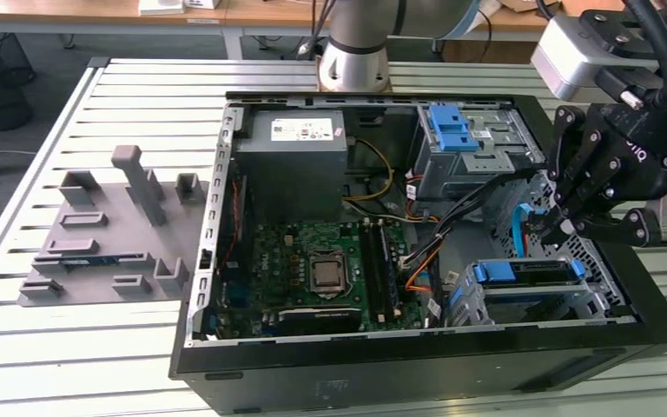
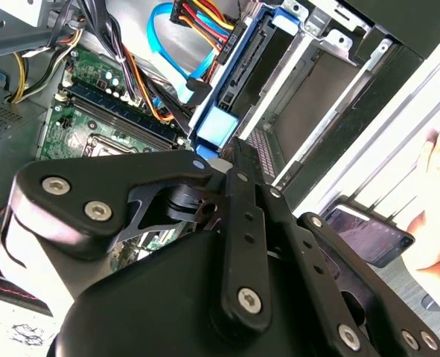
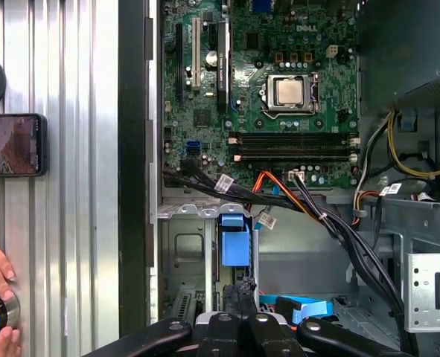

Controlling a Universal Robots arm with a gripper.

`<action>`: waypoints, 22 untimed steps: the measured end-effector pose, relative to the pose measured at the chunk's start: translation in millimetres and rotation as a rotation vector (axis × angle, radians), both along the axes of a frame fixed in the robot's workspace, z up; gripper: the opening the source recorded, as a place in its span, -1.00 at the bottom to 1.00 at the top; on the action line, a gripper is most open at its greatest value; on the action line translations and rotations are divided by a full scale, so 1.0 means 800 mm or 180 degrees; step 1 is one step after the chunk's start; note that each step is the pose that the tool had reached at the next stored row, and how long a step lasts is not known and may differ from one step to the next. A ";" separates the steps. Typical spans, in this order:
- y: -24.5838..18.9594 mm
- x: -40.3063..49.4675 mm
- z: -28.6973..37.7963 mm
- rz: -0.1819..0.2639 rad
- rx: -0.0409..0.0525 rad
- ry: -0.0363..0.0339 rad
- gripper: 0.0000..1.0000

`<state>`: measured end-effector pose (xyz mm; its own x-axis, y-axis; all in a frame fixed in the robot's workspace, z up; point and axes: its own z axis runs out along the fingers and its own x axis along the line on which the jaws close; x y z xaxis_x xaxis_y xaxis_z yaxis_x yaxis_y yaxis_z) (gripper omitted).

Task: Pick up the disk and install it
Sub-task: 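Insert the first disk wire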

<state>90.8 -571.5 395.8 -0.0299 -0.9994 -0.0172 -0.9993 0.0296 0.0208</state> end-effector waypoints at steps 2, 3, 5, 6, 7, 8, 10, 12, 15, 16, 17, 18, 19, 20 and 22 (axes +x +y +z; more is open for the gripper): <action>0.0024 0.002 -0.0002 0.0000 -0.0001 0.0000 -0.79; 0.0040 0.003 -0.0006 0.0000 -0.0001 0.0000 -0.79; 0.0076 0.006 -0.0021 0.0000 -0.0001 0.0000 -0.79; 0.0092 0.008 -0.0032 0.0000 -0.0001 0.0000 -0.79; 0.0104 0.010 -0.0044 0.0000 -0.0001 0.0000 -0.79; 0.0110 0.013 -0.0060 0.0000 0.0000 -0.0001 -0.79; 0.0115 0.016 -0.0085 0.0000 -0.0001 -0.0010 -0.79; 0.0119 0.019 -0.0103 0.0001 -0.0001 -0.0020 -0.79; 0.0118 0.019 -0.0105 0.0000 -0.0001 -0.0022 -0.79; 0.0118 0.019 -0.0105 0.0000 -0.0001 -0.0023 -0.79; 0.0118 0.019 -0.0106 0.0000 -0.0001 -0.0023 -0.79; 0.0118 0.019 -0.0108 0.0000 -0.0001 -0.0023 -0.79; 0.0118 0.019 -0.0111 0.0000 -0.0001 -0.0023 -0.79; 0.0118 0.020 -0.0114 0.0000 -0.0001 -0.0023 -0.79; 0.0118 0.021 -0.0121 0.0001 -0.0001 -0.0023 -0.79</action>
<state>107.6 -562.0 386.2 -0.0296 -0.9994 -0.0172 -0.9995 0.0294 0.0137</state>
